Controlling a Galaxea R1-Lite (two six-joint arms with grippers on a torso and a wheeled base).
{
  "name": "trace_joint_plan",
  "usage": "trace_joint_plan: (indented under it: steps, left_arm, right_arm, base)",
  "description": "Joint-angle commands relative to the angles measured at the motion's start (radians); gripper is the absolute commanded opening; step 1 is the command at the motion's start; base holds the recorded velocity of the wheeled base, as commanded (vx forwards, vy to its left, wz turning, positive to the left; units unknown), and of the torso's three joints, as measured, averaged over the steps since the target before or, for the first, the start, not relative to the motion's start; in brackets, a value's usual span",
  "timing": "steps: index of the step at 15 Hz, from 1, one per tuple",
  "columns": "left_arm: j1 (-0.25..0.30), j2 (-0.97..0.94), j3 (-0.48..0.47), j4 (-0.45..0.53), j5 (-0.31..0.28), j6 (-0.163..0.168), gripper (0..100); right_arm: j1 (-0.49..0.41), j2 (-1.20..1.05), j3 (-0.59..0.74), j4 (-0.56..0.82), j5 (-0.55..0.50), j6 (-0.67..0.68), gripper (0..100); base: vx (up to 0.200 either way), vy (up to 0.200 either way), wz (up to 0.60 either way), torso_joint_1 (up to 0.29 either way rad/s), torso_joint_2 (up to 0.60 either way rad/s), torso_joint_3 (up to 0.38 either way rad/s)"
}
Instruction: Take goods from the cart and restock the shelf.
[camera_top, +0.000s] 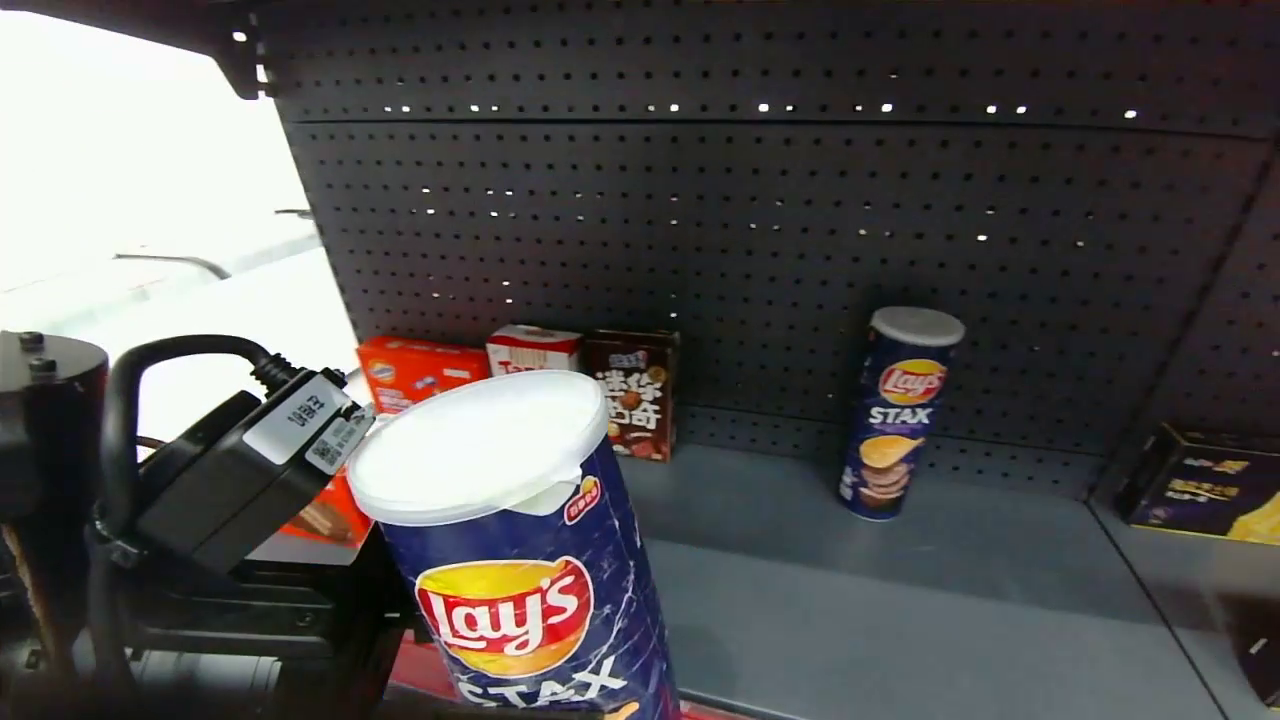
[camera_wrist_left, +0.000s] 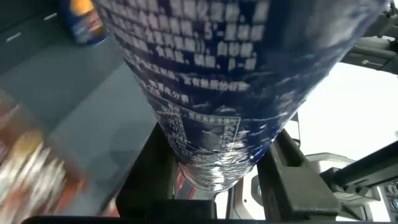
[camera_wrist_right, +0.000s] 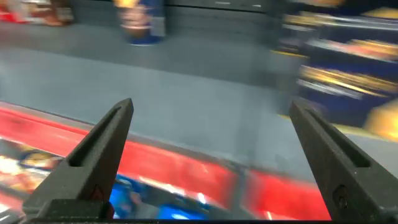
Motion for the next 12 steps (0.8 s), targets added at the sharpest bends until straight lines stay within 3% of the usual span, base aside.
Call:
trace_joint_plan:
  steps: [1, 4, 12]
  left_arm:
    - [0.001, 0.004, 0.000, 0.000, 0.000, 0.000, 0]
    - [0.003, 0.006, 0.000, 0.000, 0.002, 0.000, 0]
    - [0.023, 0.006, 0.003, 0.000, 0.003, -0.002, 0]
  right_arm:
    - [0.000, 0.000, 0.000, 0.000, 0.000, -0.001, 100]
    - [0.000, 0.000, 0.000, 0.002, 0.000, -0.001, 100]
    - [0.000, 0.000, 0.000, 0.000, 0.000, 0.001, 100]
  base:
    - [0.000, 0.000, -0.60, 0.002, 0.01, 0.002]
    - [0.000, 0.000, -0.60, 0.004, 0.00, 0.002]
    - [0.000, 0.000, 0.00, 0.000, 0.00, 0.000]
